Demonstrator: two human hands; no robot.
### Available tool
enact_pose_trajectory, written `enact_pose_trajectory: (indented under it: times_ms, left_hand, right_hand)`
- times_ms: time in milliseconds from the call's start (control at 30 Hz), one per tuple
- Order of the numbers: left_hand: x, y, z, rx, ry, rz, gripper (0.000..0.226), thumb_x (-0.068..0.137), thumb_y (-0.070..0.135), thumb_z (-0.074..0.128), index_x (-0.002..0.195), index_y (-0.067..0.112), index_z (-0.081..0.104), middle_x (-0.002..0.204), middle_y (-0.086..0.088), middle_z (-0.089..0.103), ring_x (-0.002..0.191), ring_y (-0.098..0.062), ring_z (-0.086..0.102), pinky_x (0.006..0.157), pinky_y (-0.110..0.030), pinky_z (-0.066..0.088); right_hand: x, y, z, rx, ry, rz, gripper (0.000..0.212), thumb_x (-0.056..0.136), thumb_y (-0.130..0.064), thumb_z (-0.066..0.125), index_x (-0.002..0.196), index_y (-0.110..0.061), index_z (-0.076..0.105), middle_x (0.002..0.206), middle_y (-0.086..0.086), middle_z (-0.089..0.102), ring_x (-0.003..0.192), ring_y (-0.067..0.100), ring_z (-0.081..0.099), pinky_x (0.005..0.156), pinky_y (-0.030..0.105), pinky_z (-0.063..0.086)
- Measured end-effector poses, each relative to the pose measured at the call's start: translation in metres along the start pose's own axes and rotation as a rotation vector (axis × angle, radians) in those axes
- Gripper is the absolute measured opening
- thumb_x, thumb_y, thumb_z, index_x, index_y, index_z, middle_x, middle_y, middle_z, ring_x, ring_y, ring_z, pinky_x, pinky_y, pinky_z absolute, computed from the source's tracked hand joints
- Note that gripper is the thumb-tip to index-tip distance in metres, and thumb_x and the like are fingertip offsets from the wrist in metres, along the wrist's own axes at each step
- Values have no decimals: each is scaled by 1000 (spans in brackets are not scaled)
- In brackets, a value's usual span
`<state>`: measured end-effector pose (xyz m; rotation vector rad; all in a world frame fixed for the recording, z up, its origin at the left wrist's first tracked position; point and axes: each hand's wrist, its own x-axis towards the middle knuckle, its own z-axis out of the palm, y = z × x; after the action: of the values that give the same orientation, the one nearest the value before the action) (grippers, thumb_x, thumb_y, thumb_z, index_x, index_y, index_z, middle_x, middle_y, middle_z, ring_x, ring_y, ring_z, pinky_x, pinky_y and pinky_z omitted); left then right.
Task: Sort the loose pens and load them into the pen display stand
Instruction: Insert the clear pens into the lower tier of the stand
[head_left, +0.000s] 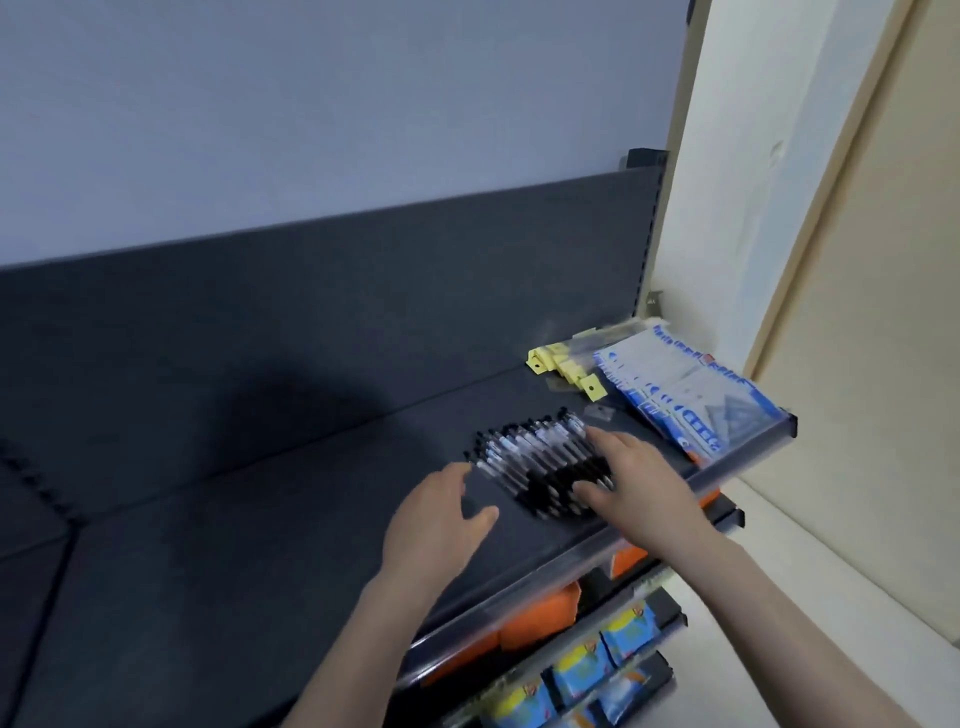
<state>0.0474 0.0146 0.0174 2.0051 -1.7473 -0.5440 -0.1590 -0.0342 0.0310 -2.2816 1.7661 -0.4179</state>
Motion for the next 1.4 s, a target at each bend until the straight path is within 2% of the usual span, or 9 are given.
enact_pose_trajectory:
  times_ms: [367,533,800,867,1000,1067,1133,1233,1400]
  left_hand:
    - [65,63,64,-60,122,-504,88,82,69,54,141,7,33,132,-8,51,113,-26,56,76,-35,51]
    - [87,73,74,-170,147,-641,75,84,51,66,137,8,35,133,-11,44,112,-27,54,80,-37,53]
    - [91,60,71,-278,143,-654,25,90,31,60,100,10,52,85,0,51,74,-16,52,66,-30,47]
    - [89,55,68,-306,124,-641,27,92,35,59,98,11,52,85,0,52,72,-14,50,65,-29,46]
    - [86,43,65,-420,125,-612,50,94,45,55,127,9,50,127,-5,55,108,-24,56,90,-30,47]
    - [83,38,66,-474,155,-577,40,92,47,56,111,12,57,114,-5,61,97,-21,59,89,-35,50]
    - [80,35,64,-405,164,-551,36,93,47,55,96,11,55,94,-1,57,81,-17,54,70,-31,47]
    - [76,30,58,-276,169,-521,39,95,48,51,97,9,53,88,0,51,83,-21,55,64,-29,38]
    - [70,23,53,-305,200,-510,35,96,42,52,78,13,46,79,0,51,74,-17,48,65,-30,36]
  right_hand:
    - [94,79,19,77,-202,-2,57,94,-41,50,140,-11,38,128,16,56,117,32,53,92,37,45]
    - [112,68,31,-8,-212,-64,27,93,-24,51,113,-6,53,118,17,56,104,33,57,75,35,46]
    - [124,64,35,34,-298,-64,11,89,-19,56,93,-9,52,103,12,60,93,30,61,66,29,41]
    - [124,64,34,54,-321,-41,14,90,-20,57,88,-11,47,95,10,60,94,30,61,67,29,41]
    - [124,63,30,94,-319,32,14,93,-17,51,97,-5,55,96,14,63,96,32,62,67,29,42]
    - [123,64,31,89,-318,60,24,95,-18,48,109,-1,56,106,16,64,99,32,61,70,29,42]
    - [121,63,31,79,-296,69,25,95,-18,47,110,0,56,108,17,64,99,32,61,69,28,42]
    - [119,61,29,68,-215,65,28,95,-15,46,113,5,53,105,20,65,98,33,61,69,29,42]
    - [116,49,18,103,-107,-59,9,95,-12,42,87,-8,46,93,14,65,73,27,52,63,29,37]
